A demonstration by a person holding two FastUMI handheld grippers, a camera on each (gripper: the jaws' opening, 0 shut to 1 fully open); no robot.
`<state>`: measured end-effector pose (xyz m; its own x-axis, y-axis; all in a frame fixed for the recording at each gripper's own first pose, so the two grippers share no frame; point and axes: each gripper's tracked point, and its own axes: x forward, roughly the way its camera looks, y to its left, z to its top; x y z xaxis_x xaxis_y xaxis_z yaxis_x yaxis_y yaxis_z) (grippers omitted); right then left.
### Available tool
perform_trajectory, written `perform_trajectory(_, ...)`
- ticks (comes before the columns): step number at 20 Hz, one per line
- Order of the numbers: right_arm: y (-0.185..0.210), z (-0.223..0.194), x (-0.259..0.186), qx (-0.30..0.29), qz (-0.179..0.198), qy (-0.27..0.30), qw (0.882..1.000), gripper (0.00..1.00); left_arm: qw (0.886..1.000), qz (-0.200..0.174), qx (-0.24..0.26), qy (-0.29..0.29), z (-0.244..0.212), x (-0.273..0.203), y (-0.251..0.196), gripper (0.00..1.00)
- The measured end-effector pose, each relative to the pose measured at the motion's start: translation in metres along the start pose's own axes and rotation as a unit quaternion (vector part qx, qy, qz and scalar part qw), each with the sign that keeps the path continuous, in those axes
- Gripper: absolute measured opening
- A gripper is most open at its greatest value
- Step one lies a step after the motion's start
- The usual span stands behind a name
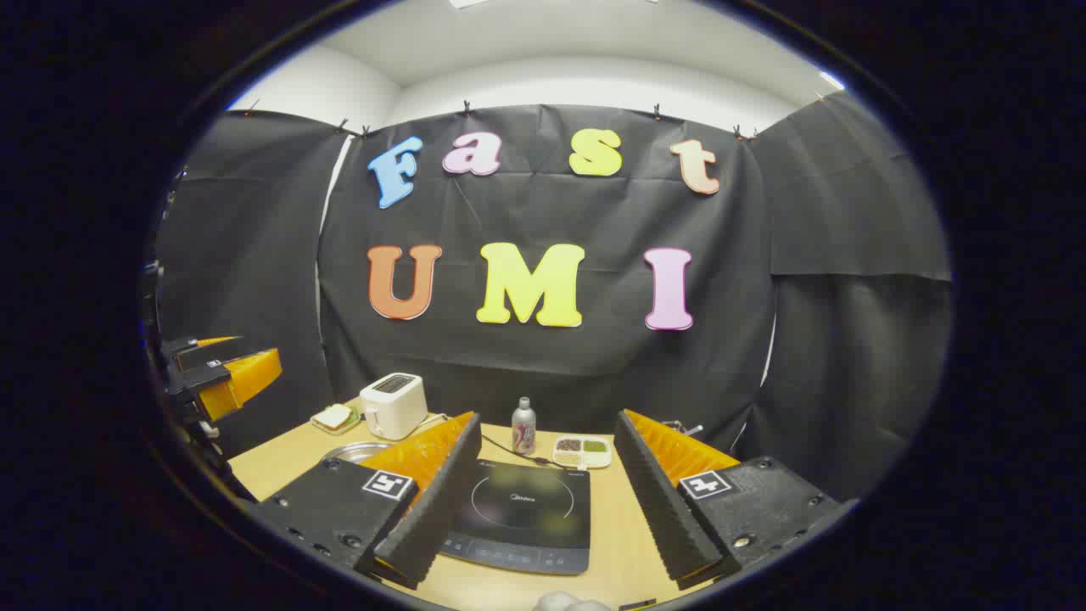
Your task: First push the handle of the pot to place it horizontally, then grasp the pot with both hands and set it on the induction cooktop.
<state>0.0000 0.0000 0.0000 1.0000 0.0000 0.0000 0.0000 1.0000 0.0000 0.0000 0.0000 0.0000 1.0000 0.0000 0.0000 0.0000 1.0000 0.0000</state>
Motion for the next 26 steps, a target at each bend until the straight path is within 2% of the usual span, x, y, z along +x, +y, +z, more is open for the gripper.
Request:
perform_trajectory(17,0.005,0.003,0.007,-0.007,0.006,0.001,1.000,0.97,1.000,-0.012,0.004,0.010,-0.005,0.007,-0.003,0.95)
perform_trajectory(18,0.005,0.002,0.008,-0.009,0.004,0.001,1.000,0.97,1.000,-0.011,0.005,0.008,-0.004,0.009,-0.002,0.80)
perform_trajectory(19,0.004,0.003,0.008,-0.010,0.003,0.002,1.000,0.97,1.000,-0.016,0.006,0.009,-0.004,0.011,-0.002,0.92)
perform_trajectory(20,0.004,0.001,0.008,-0.011,0.003,0.003,1.000,0.97,1.000,-0.027,0.002,0.015,-0.008,0.012,-0.006,0.65)
perform_trajectory(23,0.005,0.000,0.011,-0.017,0.003,0.008,1.000,0.97,0.998,-0.056,-0.025,0.024,-0.010,0.015,-0.011,0.33)
perform_trajectory(25,0.006,0.001,0.011,-0.019,0.004,0.008,1.000,0.97,0.999,-0.045,-0.017,0.026,-0.015,0.022,0.000,0.24)
perform_trajectory(26,0.006,0.000,0.012,-0.021,0.004,0.009,1.000,0.97,0.999,-0.036,-0.015,0.029,-0.018,0.025,0.009,0.01)
